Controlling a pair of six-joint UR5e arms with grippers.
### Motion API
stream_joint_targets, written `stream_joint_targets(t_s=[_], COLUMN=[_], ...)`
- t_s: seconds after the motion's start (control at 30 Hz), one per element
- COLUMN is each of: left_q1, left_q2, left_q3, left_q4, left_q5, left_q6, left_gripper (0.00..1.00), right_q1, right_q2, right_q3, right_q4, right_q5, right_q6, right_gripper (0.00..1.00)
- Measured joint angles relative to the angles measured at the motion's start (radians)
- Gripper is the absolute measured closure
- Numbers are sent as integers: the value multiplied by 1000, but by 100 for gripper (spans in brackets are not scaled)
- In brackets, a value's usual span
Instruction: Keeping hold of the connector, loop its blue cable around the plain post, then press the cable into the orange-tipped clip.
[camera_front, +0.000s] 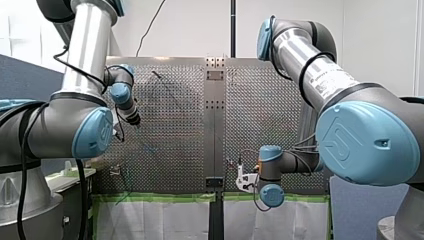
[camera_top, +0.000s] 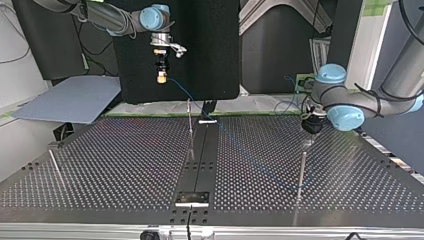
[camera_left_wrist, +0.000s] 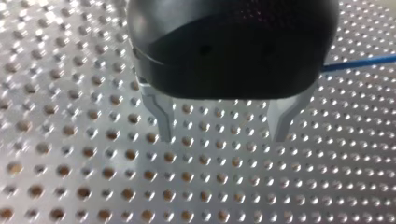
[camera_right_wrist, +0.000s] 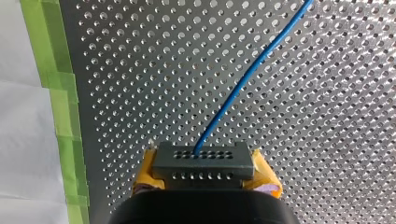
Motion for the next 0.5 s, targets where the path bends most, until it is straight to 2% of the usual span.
stream_joint_targets(t_s=[0.23, 0.5], left_q1=[58, 92], left_q2=[1, 1], left_q3=[-27, -29], left_q4=[64, 141], left_q5=[23, 50], left_q6=[-64, -141], left_gripper=[0, 0], right_q1=[0, 0], right_q2=[1, 1], right_q3=[-1, -3], right_q4=[-1, 1], right_q5=[-1, -3], right_q6=[0, -1], right_gripper=[100, 100])
